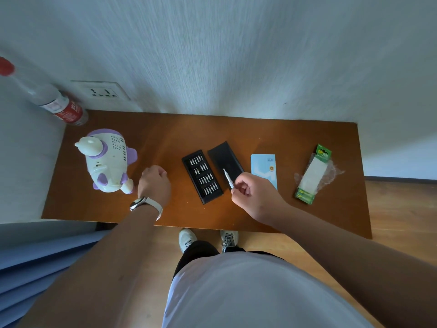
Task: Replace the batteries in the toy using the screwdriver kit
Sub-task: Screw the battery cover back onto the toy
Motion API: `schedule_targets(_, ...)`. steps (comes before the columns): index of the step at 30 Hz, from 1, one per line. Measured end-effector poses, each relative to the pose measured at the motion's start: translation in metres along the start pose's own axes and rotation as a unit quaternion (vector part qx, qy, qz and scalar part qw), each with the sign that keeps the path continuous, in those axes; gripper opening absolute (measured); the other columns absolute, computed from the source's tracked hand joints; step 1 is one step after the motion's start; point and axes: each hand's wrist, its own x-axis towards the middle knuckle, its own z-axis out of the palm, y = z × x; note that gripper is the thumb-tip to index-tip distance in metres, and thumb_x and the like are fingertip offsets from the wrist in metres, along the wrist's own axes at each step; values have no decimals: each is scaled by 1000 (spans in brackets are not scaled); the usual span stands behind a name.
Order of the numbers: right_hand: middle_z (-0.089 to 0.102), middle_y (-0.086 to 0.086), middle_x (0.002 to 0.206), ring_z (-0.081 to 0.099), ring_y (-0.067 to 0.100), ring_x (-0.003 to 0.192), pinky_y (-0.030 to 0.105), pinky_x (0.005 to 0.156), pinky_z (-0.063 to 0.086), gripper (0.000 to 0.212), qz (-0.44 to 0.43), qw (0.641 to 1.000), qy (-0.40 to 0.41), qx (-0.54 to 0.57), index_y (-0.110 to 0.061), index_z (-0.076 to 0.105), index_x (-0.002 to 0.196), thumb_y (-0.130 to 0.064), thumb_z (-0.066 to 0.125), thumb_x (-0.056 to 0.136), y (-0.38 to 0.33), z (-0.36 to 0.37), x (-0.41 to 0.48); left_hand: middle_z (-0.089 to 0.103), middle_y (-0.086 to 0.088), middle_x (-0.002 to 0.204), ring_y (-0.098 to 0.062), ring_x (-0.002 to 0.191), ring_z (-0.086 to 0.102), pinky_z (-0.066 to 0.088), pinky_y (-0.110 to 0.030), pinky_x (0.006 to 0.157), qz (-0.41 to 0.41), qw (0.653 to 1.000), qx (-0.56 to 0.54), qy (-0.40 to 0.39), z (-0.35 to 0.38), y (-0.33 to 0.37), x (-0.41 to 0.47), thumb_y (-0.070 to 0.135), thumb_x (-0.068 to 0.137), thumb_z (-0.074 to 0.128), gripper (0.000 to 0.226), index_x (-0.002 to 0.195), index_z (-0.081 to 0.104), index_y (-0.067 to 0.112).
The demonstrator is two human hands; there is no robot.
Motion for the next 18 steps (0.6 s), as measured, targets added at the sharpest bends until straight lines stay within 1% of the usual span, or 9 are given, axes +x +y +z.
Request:
schedule_targets(2,59,-16,74,59,5,73,10,57,43,8,-2,1000,1,1,-27,56,89,-29,63,91,-1,-2,-1,58,2,88,-12,72,55,37,-18,54,18,998,-62,17,-2,6,-7,20,102,52,8,95,56,22)
schedule_targets(4,59,-17,73,59,3,72,9,56,42,8,-5,1000,-3,0,-28,55,89,-30,62,91,-2,-3,0,60,6,82,-10,73,59,41,-19,54,25,991,-130,21,-7,16,-16,21,100,55,11,90,58,25)
schedule_targets(7,61,-14,74,61,5,73,11,56,47,7,-13,1000,-5,6,-28,56,88,-32,62,91,-6,-4,1,64,9,78,-6,72,60,44,-19,56,31,979,-200,25,-16,37,-29,23,95,59,15,82,61,30)
schedule_targets(9,62,-12,74,61,5,77,16,59,50,8,-17,1000,-7,9,-28,56,87,-34,61,90,-10,-6,2,65,9,80,-6,73,61,45,-18,56,31,972,-231,17,-23,51,-38,25,93,60,11,84,63,30)
schedule_targets(11,64,-10,74,63,8,75,23,61,53,10,-17,1000,-8,9,-27,56,86,-37,59,89,-14,-8,4,67,9,87,-8,80,64,47,-14,56,31,961,-275,-4,-30,61,-46,25,96,61,7,96,66,29)
schedule_targets(13,65,-8,74,64,12,73,30,62,57,13,-21,1000,-5,12,-26,57,86,-39,57,88,-20,-11,6,69,9,93,-9,85,67,51,-12,57,34,947,-318,-21,-38,71,-54,25,98,60,12,108,66,28)
schedule_targets(15,65,-8,75,64,13,73,33,63,57,15,-28,999,1,21,-26,57,86,-40,57,88,-27,-15,8,70,11,91,-7,84,68,53,-12,59,42,941,-335,-19,-48,79,-64,25,99,60,11,107,65,31)
schedule_targets(18,65,-9,76,64,12,75,33,62,57,16,-43,998,8,36,-29,56,83,-45,54,85,-41,-22,8,71,12,82,-6,80,69,55,-14,60,66,933,-353,-1,-63,89,-76,25,99,60,9,99,67,30)
